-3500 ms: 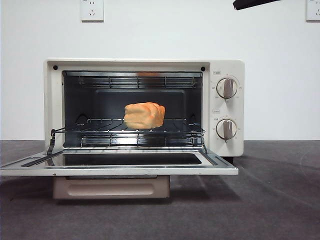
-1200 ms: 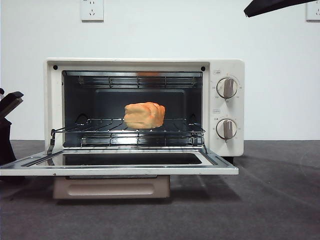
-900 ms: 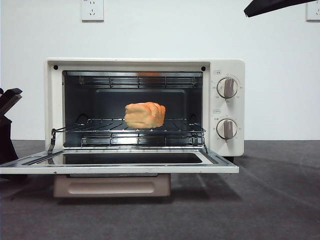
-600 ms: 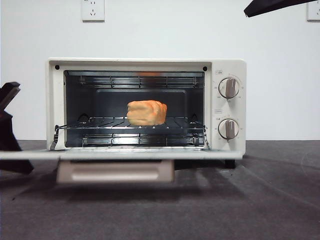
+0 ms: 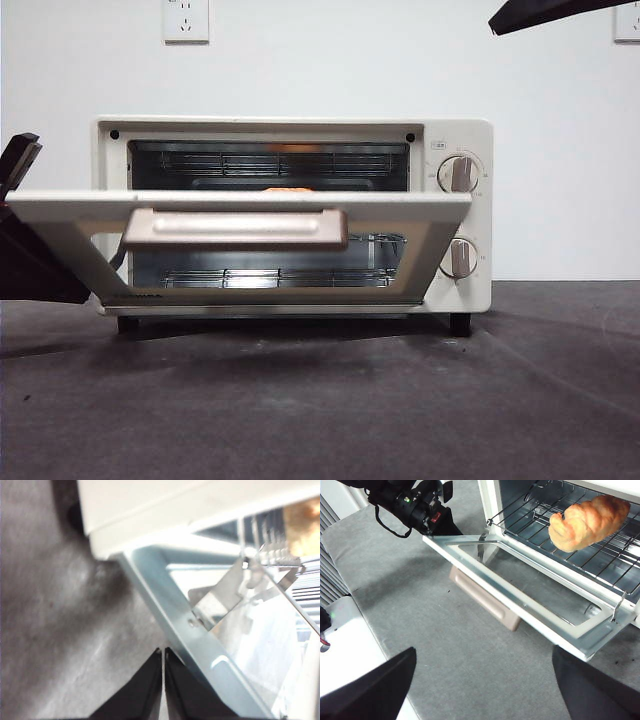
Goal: The left arm flap open the oven, the right arm pick bread and place it into oven, the left arm flap close the oven
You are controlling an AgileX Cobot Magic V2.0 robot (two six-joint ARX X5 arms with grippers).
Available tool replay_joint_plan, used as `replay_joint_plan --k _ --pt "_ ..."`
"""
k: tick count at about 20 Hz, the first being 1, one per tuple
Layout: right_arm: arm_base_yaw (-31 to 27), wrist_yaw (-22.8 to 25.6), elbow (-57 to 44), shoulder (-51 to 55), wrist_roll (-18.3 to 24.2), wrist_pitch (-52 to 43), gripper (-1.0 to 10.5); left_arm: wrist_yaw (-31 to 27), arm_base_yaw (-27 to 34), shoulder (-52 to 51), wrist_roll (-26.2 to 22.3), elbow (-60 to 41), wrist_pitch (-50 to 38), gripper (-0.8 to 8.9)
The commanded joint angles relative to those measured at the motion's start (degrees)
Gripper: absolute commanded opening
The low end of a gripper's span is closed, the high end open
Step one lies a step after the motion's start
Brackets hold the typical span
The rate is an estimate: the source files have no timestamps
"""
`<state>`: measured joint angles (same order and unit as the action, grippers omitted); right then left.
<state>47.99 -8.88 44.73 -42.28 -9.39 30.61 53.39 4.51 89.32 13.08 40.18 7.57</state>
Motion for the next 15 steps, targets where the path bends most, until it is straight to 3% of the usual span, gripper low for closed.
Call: replay_joint_plan --k 1,9,15 --pt "0.55 0.13 0.35 -0.28 -0.68 -0.55 4.3 2.23 0.02 0.61 2.05 0.81 -3.48 0.13" --pt "0.55 0.11 0.35 -0.31 -0.83 -0.50 4.3 2.62 0.04 0.61 10.71 0.81 -16.50 0.13" --pt "0.55 0.13 0.35 -0.31 -0.85 -0.52 4.3 2.64 0.02 0.26 12.09 0.85 -19.26 0.13"
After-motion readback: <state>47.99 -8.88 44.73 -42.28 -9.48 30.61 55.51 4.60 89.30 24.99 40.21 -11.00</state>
